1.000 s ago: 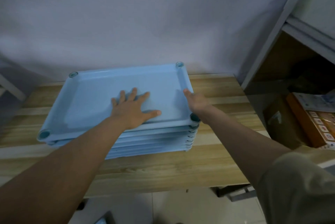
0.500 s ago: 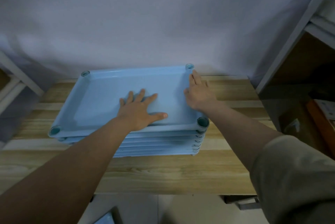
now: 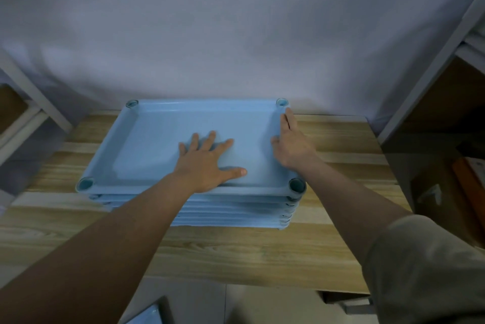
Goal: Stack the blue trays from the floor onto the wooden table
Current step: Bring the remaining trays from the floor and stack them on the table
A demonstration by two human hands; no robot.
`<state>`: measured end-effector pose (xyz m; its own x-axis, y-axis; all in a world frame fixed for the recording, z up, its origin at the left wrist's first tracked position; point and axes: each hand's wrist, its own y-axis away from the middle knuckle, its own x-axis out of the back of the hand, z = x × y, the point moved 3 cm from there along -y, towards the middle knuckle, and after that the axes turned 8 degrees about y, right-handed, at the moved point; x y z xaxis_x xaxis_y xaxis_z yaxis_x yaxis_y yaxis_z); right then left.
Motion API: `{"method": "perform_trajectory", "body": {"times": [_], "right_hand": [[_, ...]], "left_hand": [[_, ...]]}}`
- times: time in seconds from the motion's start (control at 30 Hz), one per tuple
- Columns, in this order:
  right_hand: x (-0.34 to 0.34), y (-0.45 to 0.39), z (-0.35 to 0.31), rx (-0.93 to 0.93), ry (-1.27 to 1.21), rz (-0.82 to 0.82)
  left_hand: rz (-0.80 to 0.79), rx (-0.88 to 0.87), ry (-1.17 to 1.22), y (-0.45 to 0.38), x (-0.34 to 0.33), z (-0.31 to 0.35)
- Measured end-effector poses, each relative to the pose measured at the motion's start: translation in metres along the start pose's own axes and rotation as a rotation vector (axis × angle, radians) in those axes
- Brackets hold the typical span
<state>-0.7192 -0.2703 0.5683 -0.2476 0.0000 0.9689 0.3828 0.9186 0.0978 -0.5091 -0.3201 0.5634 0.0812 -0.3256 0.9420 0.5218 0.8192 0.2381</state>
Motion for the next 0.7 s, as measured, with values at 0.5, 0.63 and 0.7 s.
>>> {"method": "perform_trajectory", "body": {"times": [0.5,0.63,0.7], "right_hand": [[-0.008,0.018,0.009,-0.006,-0.099,0.030],[-0.008,0.019,0.008,-0.023,-0.060,0.025],[-0.008,0.019,0.009,-0.035,-0.059,0.017]], "left_hand": [[0.011,0.000,0.002,0.002,0.000,0.000],[0.021,0.001,0.005,0.003,0.001,0.001],[0.042,0.002,0.027,0.005,0.001,0.000]]}}
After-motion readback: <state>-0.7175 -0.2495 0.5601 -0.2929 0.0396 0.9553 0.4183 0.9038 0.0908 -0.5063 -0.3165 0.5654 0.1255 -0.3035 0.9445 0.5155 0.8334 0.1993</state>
